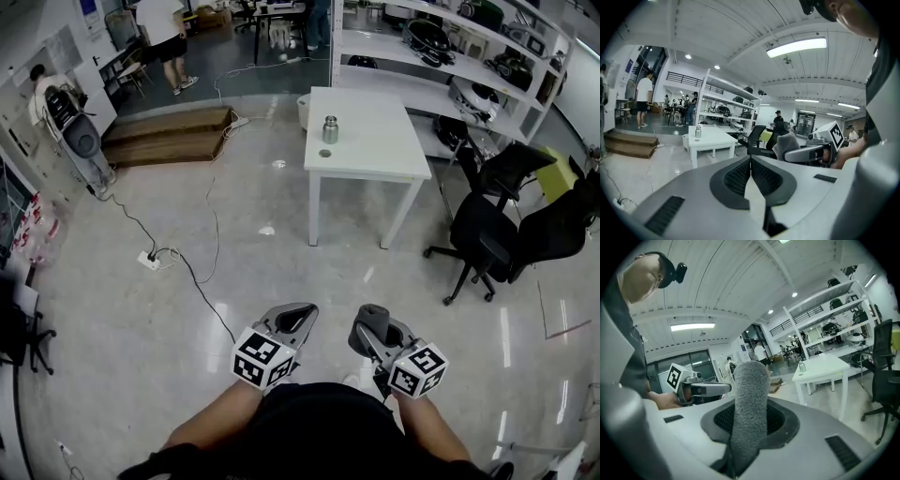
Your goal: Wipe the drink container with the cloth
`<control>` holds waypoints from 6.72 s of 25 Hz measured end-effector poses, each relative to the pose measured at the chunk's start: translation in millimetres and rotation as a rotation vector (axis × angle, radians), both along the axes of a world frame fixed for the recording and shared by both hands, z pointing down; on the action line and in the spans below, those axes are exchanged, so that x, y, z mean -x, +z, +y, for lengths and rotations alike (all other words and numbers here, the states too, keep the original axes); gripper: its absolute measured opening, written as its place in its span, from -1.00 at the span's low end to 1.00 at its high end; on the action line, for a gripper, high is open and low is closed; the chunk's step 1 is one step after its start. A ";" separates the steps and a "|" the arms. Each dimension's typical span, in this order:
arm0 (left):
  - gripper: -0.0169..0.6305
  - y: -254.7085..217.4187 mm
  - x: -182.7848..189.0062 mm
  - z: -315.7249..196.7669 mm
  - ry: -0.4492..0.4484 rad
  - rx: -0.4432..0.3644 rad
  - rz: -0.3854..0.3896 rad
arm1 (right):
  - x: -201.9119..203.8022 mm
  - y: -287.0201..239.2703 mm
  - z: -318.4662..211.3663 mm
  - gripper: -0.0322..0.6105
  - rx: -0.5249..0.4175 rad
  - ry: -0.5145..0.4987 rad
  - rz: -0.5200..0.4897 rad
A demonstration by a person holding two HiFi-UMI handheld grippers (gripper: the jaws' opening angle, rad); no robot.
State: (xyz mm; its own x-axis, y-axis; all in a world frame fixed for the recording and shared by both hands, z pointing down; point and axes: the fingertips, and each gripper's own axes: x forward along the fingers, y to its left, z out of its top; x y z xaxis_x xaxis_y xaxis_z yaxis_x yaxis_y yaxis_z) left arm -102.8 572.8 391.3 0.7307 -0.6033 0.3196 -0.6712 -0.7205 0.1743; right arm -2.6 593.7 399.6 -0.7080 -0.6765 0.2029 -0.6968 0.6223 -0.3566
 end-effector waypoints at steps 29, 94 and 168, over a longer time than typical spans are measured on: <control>-0.89 25.6 111.8 9.7 0.045 0.052 -0.003 | 102.2 17.6 14.2 -0.57 0.083 0.057 -0.043; -0.89 40.5 -26.8 -472.6 0.033 0.066 -0.041 | -38.8 40.6 -458.2 -0.57 0.096 0.110 -0.067; -0.11 186.6 -79.5 -853.9 0.109 0.083 -0.353 | -30.7 45.1 -850.9 -0.57 0.097 0.020 -0.151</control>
State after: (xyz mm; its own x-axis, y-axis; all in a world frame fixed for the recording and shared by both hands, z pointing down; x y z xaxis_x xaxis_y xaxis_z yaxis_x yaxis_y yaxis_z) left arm -23.3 -281.1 577.9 0.6255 -0.4895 0.6076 -0.6204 -0.7842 0.0069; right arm 28.1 -257.2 444.7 -0.7216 -0.6735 0.1605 -0.6432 0.5663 -0.5155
